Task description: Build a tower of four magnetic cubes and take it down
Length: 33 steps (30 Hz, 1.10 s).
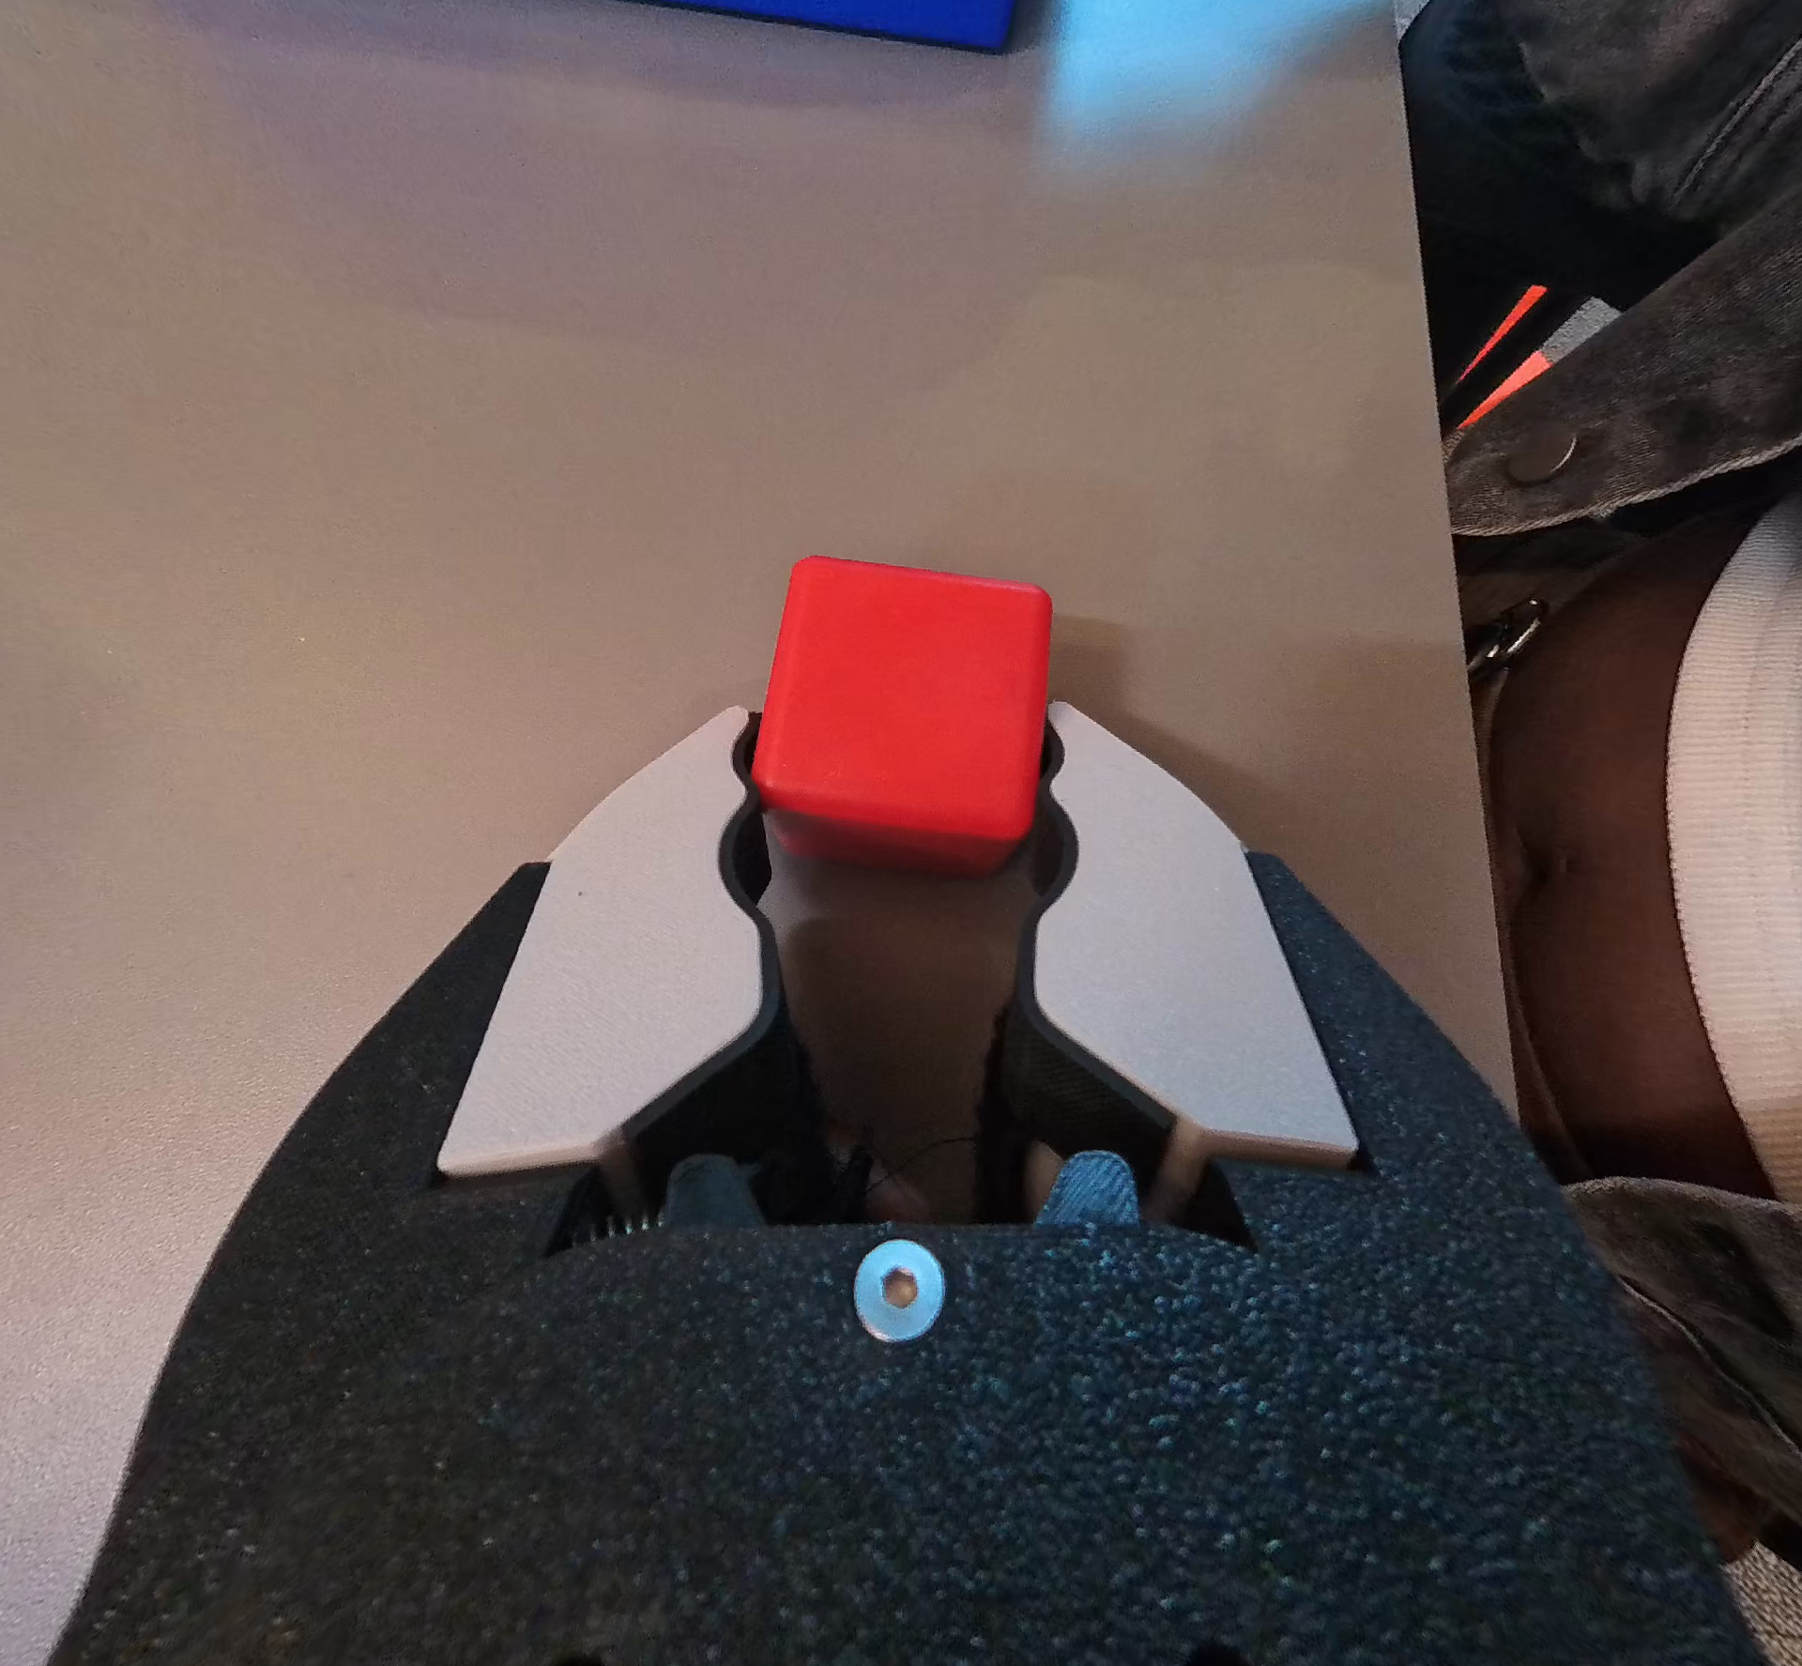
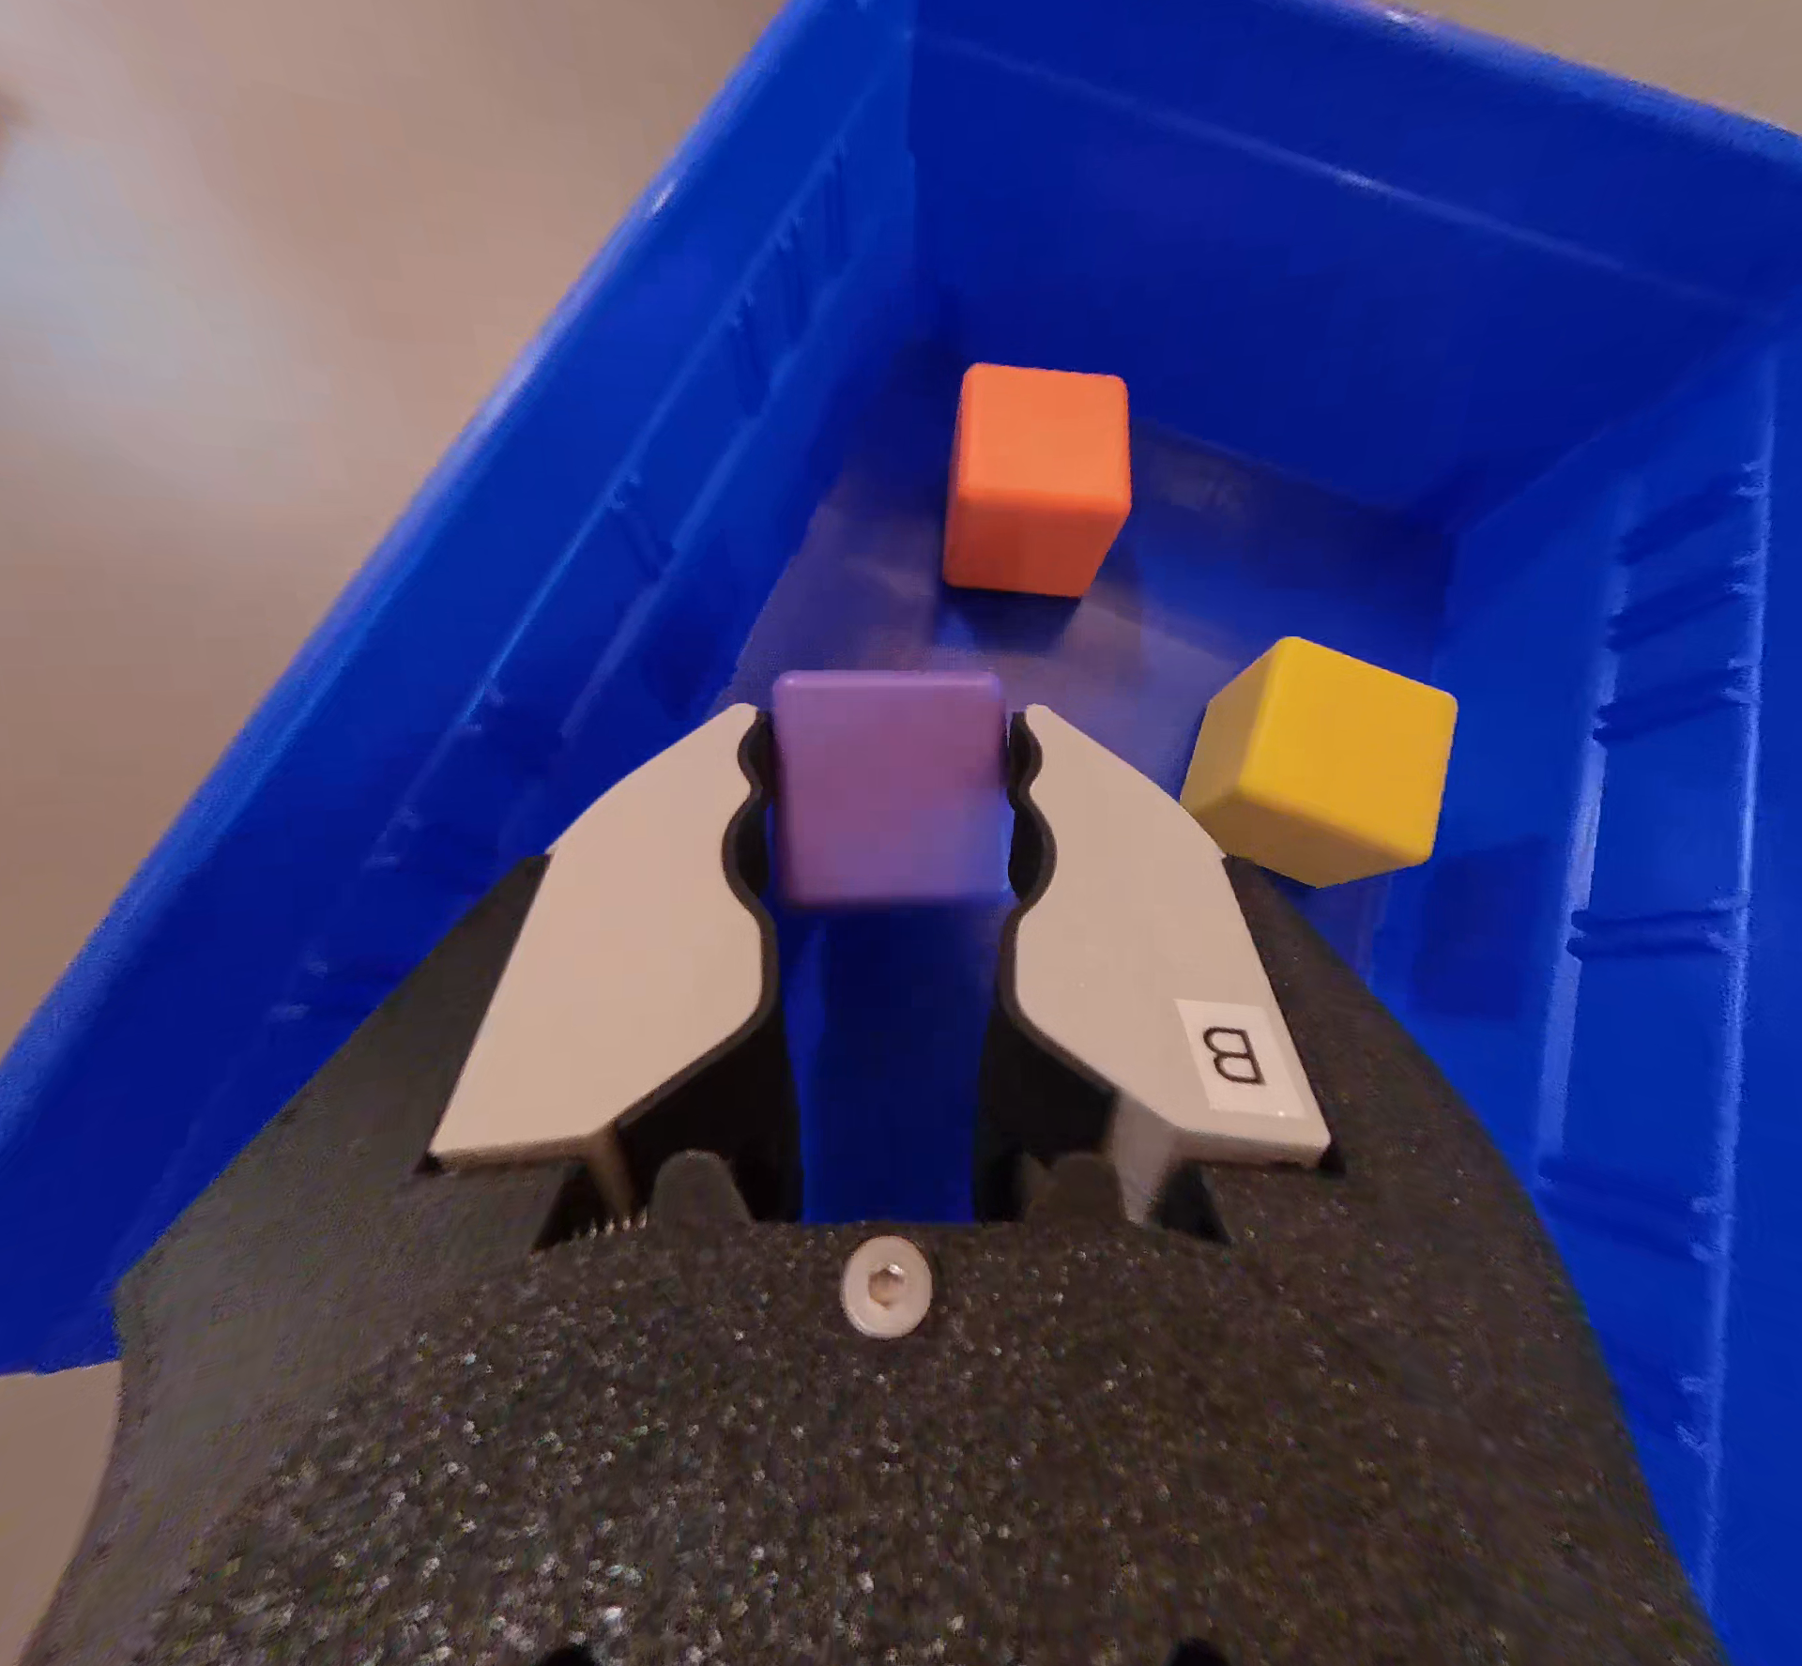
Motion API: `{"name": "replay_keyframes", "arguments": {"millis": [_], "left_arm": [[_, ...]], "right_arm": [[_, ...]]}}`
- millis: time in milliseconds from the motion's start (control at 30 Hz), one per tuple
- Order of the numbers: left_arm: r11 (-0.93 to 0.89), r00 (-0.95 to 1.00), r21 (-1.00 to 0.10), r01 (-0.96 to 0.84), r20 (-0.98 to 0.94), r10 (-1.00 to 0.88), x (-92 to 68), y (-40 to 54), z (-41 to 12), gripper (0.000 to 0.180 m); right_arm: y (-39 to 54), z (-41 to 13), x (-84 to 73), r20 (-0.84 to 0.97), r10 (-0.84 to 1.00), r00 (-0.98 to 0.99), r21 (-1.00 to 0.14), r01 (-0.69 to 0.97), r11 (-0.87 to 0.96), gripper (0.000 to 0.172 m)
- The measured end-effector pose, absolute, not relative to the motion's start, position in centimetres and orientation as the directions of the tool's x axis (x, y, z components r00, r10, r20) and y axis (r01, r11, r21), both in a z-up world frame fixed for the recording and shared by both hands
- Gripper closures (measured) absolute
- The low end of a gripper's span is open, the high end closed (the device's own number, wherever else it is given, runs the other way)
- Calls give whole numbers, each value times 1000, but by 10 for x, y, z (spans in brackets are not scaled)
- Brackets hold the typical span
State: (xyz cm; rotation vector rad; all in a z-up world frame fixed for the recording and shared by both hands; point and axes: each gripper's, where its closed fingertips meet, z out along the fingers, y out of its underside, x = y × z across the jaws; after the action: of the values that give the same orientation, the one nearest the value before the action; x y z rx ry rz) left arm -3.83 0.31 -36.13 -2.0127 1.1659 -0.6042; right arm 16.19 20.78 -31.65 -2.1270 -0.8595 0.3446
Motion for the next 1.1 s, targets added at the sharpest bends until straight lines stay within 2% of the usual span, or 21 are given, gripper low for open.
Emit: {"name": "replay_keyframes", "arguments": {"millis": [233, 367, 433, 533, 633, 700, 767, 833, 900, 967, 1100], "left_arm": [[-329, 479, -776, -538, 39, -877, -38, 3, -361, 130], [-329, 478, -776, -538, 40, -877, -38, 3, -361, 130], [-328, 476, -776, -538, 41, -879, -38, 3, -361, 130], [-330, 474, -778, -535, 47, -879, -38, 3, -360, 129], [-305, 469, -817, -489, 48, -882, -39, 2, -351, 114], [-264, 487, -866, -424, 27, -873, -42, 5, -337, 100], [-221, 512, -902, -371, 0, -859, -47, 6, -321, 80], [-210, 536, -917, -339, -5, -844, -53, 5, -309, 52], [-197, 548, -934, -299, 1, -836, -56, 4, -299, 35], [-145, 509, -961, -235, 5, -860, -54, -4, -286, 35], [-73, 458, -986, -148, -3, -889, -50, -16, -270, 36]], "right_arm": [[206, -340, 164, 61, 700, 711, -648, 562, -514, 125], [207, -339, 164, 77, 702, 708, -651, 569, -502, 124], [211, -322, 162, 81, 690, 720, -729, 514, -451, 104], [209, -269, 153, 111, 681, 724, -881, 389, -270, 78], [177, -203, 126, 163, 738, 654, -966, 258, -16, 69], [136, -168, 95, 223, 818, 530, -971, 191, 141, 69], [80, -150, 60, 298, 903, 309, -954, 128, 271, 69], [23, -144, 29, 339, 939, 65, -941, 20, 338, 70], [-12, -154, 5, 303, 948, -96, -953, -17, 303, 70], [-23, -181, -14, 236, 954, -184, -965, 74, 253, 70], [-10, -257, -45, 117, 970, -212, -930, 320, 183, 71]]}}
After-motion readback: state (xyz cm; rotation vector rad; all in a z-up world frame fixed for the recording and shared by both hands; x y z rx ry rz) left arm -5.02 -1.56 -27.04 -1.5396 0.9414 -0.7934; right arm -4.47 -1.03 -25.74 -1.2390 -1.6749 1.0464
